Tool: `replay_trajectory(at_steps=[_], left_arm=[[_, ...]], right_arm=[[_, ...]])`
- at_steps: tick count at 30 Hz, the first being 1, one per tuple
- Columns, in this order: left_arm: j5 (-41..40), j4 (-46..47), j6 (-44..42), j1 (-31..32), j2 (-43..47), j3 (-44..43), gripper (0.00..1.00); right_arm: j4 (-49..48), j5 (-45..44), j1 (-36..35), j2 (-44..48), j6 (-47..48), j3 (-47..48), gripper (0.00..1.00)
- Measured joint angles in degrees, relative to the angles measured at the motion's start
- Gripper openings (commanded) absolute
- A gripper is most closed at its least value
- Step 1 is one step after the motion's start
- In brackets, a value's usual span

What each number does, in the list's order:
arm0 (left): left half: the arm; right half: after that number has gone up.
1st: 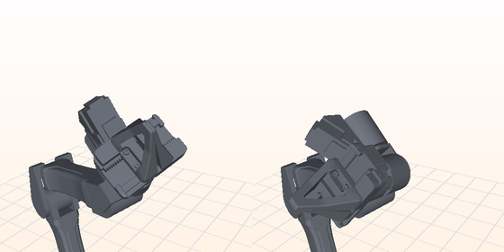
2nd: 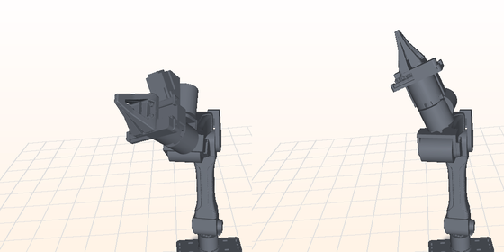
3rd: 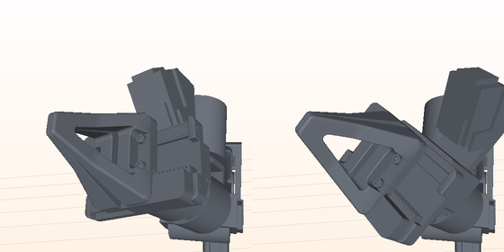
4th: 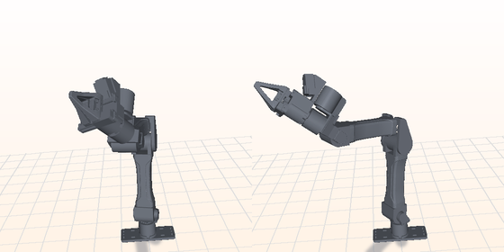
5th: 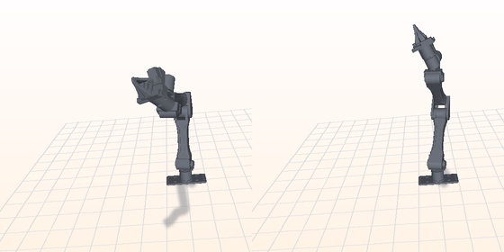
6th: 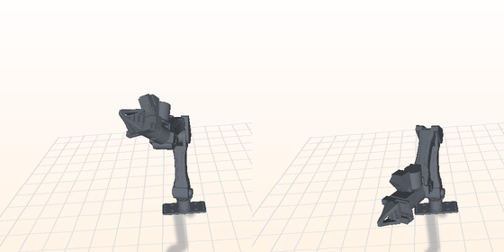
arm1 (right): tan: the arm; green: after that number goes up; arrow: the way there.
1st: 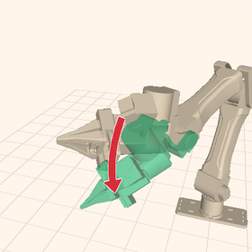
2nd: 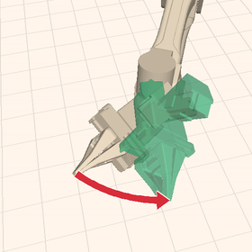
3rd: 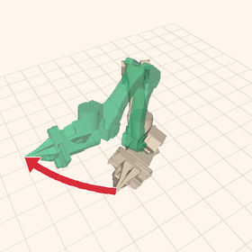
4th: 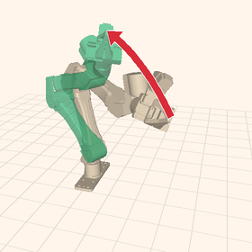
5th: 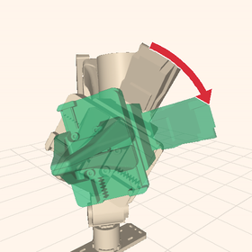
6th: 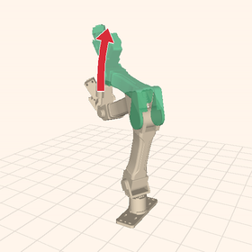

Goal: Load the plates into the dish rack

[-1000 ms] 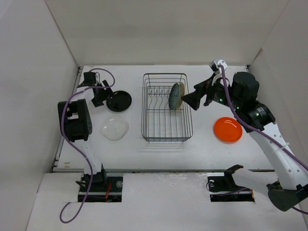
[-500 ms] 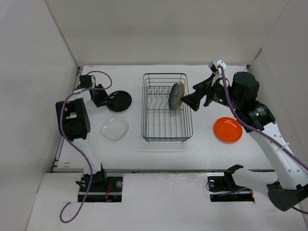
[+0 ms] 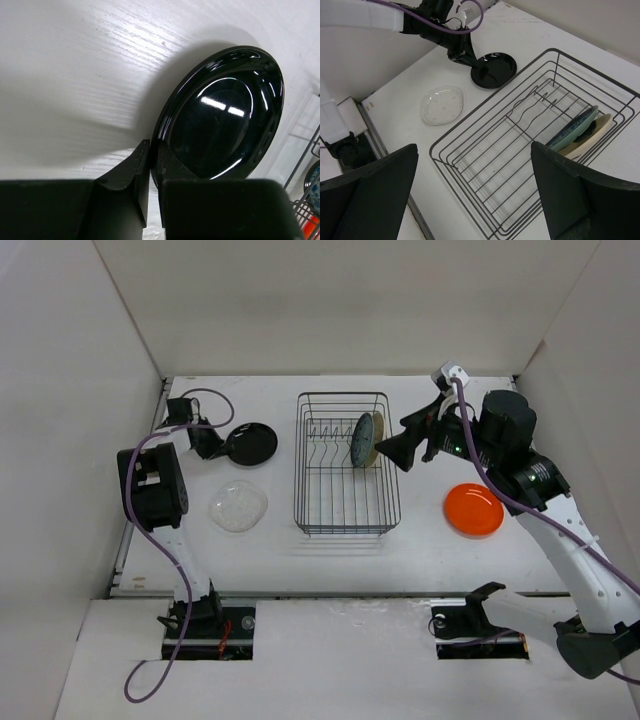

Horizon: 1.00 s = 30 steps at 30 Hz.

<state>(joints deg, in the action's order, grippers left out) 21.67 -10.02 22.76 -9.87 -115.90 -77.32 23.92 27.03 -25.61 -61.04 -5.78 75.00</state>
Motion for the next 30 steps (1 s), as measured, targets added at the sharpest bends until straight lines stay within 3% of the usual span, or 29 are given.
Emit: replay_trajectory(at_steps=[14, 23, 30], left_arm=[[-0.1, 1.7, 1.6, 0.0, 0.7, 0.2, 0.0], [-3.8, 3.3, 1.8, 0.1, 14.9, 4.2, 0.0], [-3.8, 3.9, 1.9, 2.3, 24.0, 4.4, 0.0]], right_arm=[[-1.0, -0.9, 0.0, -2.1, 0.0, -0.3, 0.98], [-4.2, 0.5, 0.8, -6.3, -1.6, -2.8, 0.98], [-12.4, 6.5, 2.0, -13.2, -2.0, -1.4, 0.98]])
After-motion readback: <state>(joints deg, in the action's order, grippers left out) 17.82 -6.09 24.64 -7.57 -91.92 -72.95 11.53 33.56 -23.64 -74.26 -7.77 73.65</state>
